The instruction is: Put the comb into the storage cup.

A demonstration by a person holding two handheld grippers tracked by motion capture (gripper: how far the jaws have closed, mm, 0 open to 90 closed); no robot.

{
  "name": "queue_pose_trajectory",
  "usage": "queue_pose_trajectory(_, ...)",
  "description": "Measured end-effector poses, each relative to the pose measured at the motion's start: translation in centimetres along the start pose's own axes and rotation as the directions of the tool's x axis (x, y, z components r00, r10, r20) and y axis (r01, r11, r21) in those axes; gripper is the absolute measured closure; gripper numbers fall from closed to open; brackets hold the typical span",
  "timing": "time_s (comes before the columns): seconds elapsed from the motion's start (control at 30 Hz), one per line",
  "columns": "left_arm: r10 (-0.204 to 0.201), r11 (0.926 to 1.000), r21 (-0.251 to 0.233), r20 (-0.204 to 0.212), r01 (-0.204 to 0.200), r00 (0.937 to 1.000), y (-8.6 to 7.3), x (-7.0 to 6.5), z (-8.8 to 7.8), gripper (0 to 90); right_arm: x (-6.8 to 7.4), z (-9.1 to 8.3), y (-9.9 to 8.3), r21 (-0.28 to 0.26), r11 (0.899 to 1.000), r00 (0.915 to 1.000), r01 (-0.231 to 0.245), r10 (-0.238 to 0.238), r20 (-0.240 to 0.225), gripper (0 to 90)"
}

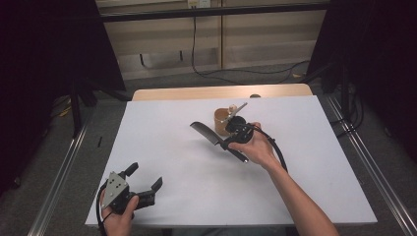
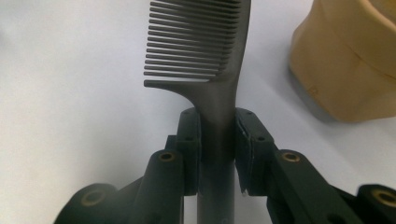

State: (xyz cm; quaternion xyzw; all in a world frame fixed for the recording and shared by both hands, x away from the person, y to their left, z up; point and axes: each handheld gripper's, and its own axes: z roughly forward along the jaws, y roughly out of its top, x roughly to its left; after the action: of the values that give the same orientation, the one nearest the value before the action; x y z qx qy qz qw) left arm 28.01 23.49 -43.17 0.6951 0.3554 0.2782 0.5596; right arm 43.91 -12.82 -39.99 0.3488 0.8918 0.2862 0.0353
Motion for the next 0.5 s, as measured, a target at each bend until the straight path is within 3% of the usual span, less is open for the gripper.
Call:
queue_pose_trajectory(0.1,0.002,1.0000,0.002,0.004,-0.002,1.0000,0.01,-0.01,0.01,4.5,0.10,0.01,-0.08,-0.009,1.000,1.0000,-0.001,0.001,-0.005,73.0)
queue_pose_trajectory(0.27,-0.003,1.0000,-0.002,0.000,0.003,1.0000,0.00,-0.01,-0.02,4.5,0.01,-0.36,-0.37,-0.069,0.998,1.0000,-0.002,0.002,-0.002,73.0)
queue_pose_trajectory(0.5,0.002,1.0000,0.003,-0.001,-0.002,1.0000,0.01,0.00,-0.04,4.5,-0.26,-0.89,-0.74,-0.163,0.987,1.0000,-0.006,0.005,-0.008,73.0)
